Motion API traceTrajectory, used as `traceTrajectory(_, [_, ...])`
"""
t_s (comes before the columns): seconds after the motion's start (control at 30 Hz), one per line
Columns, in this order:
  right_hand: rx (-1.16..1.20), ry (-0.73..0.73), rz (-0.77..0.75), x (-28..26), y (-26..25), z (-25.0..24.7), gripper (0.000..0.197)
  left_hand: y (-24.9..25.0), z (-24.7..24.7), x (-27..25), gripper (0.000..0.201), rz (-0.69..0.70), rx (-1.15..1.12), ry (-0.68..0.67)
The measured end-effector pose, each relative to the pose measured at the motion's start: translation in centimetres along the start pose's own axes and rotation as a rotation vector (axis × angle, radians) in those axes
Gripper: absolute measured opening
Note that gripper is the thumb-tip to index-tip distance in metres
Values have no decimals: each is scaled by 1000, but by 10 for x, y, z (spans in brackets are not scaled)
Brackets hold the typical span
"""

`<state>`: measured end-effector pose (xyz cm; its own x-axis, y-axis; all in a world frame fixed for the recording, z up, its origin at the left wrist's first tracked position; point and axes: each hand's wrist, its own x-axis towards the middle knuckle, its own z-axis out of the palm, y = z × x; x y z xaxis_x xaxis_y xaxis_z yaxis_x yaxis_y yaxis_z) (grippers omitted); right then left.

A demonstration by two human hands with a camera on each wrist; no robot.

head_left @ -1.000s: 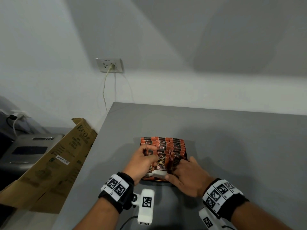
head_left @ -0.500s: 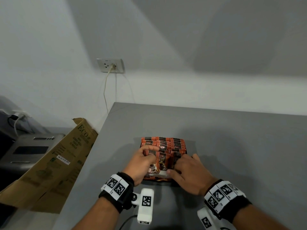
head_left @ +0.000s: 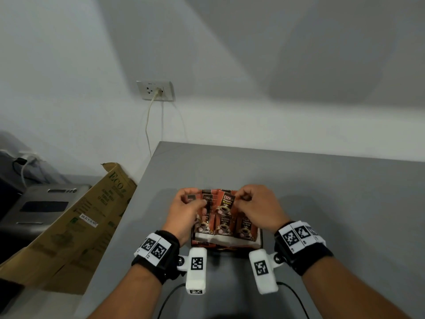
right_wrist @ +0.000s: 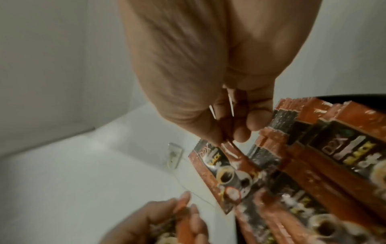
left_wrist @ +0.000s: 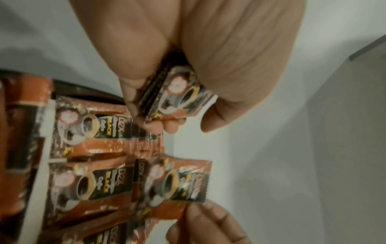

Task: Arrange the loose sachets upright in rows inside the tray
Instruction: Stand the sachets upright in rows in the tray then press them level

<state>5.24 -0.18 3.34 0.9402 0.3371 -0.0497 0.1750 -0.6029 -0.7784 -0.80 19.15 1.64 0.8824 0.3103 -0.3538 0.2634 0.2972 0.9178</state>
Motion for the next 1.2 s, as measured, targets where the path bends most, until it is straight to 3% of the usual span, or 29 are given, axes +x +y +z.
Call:
traceTrajectory(0.1, [-267, -173, 22, 2, 8, 13, 15, 1, -12, 3, 30, -34, -6, 41])
traceTrajectory(0.2, [-373, -277, 29, 3, 16, 28, 21, -1, -16, -1, 29, -57, 26, 16])
traceTrajectory(0.53, [-529, -203, 2, 5, 24, 42, 8, -12, -18, -4, 44, -75, 185, -31])
traceTrajectory(0.67, [-440, -134, 11, 2, 19, 33, 3, -15, -17, -7, 46, -40, 255, -89])
traceTrajectory(0.73, [-256, -115, 0, -2, 10, 27, 7, -15, -14, -8, 52, -18, 248, -146])
traceTrajectory(0.83, [42, -201, -49, -9, -12, 25, 13, -14, -7, -8, 59, 14, 226, -224])
traceTrajectory(0.9, [67, -210, -86, -7, -21, 28, 11, -14, -5, -8, 61, 25, 219, -232])
traceTrajectory(0.97, [34, -137, -70, 0, -22, 31, 12, -11, -7, -7, 56, 12, 193, -162])
traceTrajectory(1.07, [1, -59, 20, 10, -17, 34, 15, -7, -18, 0, 32, 2, 132, 74])
traceTrajectory(1.2, [-177, -159, 8, 10, -14, 53, 22, -6, -34, 6, 28, -29, 84, 188])
